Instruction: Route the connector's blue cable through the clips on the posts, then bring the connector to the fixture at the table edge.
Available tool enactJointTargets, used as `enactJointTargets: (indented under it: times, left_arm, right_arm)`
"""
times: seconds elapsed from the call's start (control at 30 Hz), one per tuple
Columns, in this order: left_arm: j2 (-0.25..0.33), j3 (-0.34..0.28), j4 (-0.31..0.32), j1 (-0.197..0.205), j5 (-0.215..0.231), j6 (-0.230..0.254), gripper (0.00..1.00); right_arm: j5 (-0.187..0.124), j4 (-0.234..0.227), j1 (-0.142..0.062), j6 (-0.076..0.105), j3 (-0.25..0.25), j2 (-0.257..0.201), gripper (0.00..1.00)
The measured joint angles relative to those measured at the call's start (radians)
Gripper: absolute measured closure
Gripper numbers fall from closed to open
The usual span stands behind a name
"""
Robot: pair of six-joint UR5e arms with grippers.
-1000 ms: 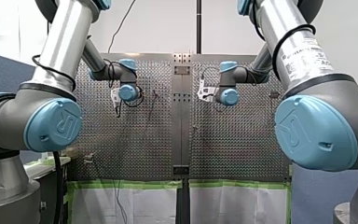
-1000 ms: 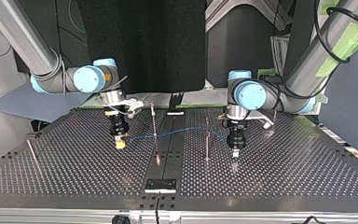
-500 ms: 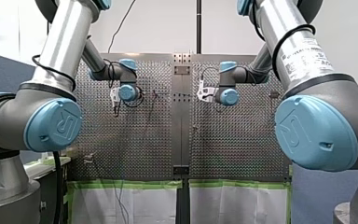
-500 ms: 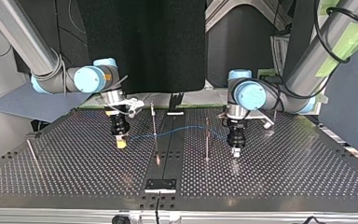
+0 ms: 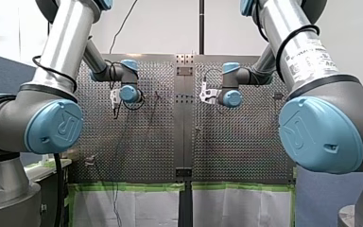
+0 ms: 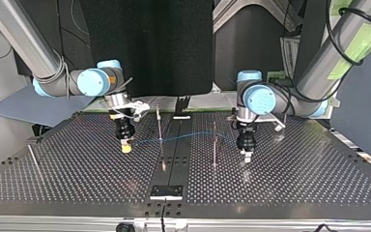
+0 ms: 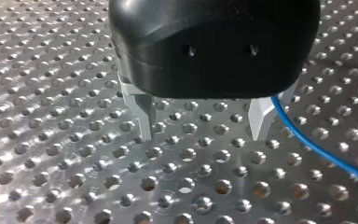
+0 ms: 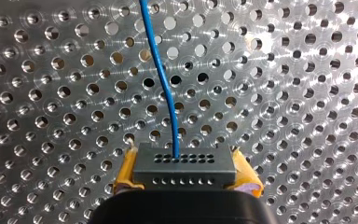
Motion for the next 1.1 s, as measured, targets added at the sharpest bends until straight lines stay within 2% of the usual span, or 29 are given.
enactJointTargets:
  times: [0.33,0.5,0.7,1.1]
  left_arm:
    - [0.002,-0.02,-0.08,-0.01,-0.046,0.005,0.0]
    - [0.008,-0.053,-0.113,-0.019,-0.025,0.001,0.0]
    - [0.037,-0.094,-0.115,-0.033,0.007,-0.016,0.0]
    - [0.139,-0.175,-0.09,-0.05,0.015,-0.079,0.0]
  right_arm:
    - [0.0,0.006,0.0,-0.002,0.0,0.001,1.0]
    - [0.0,0.009,0.0,-0.003,0.0,0.001,1.0]
    - [0.0,0.01,0.0,-0.003,0.0,0.002,1.0]
    - [0.0,0.014,0.002,-0.004,0.0,0.002,1.0]
